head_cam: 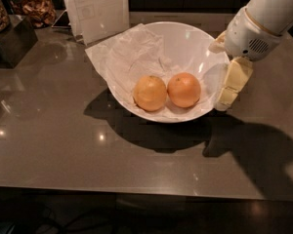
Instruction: Pick orange from white bowl
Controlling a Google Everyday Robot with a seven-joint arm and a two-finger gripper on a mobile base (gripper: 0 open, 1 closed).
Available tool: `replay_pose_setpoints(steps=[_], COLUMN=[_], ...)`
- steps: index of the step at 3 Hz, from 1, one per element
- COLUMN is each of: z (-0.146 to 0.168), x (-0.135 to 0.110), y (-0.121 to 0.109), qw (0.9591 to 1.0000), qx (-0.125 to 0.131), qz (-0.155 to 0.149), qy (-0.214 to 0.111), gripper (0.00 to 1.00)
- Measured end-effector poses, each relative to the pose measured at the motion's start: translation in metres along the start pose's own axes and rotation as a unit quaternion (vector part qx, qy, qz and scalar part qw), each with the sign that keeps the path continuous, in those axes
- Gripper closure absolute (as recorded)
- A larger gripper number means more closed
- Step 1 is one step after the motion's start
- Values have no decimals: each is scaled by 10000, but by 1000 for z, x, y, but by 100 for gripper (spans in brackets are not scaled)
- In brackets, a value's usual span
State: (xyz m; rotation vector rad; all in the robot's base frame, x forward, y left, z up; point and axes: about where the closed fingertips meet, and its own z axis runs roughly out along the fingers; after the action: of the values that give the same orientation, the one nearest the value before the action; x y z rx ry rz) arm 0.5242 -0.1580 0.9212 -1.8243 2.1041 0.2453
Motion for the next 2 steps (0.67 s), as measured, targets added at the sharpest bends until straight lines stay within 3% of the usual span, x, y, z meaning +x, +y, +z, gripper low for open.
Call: replay_pose_setpoints(steps=[1,2], z=[24,41], x=[-16,-30], y=[-9,-14], qw=[9988,9971], qx=[-303,-530], qz=[-96,-291], qy=[-361,-457], gripper=[0,0])
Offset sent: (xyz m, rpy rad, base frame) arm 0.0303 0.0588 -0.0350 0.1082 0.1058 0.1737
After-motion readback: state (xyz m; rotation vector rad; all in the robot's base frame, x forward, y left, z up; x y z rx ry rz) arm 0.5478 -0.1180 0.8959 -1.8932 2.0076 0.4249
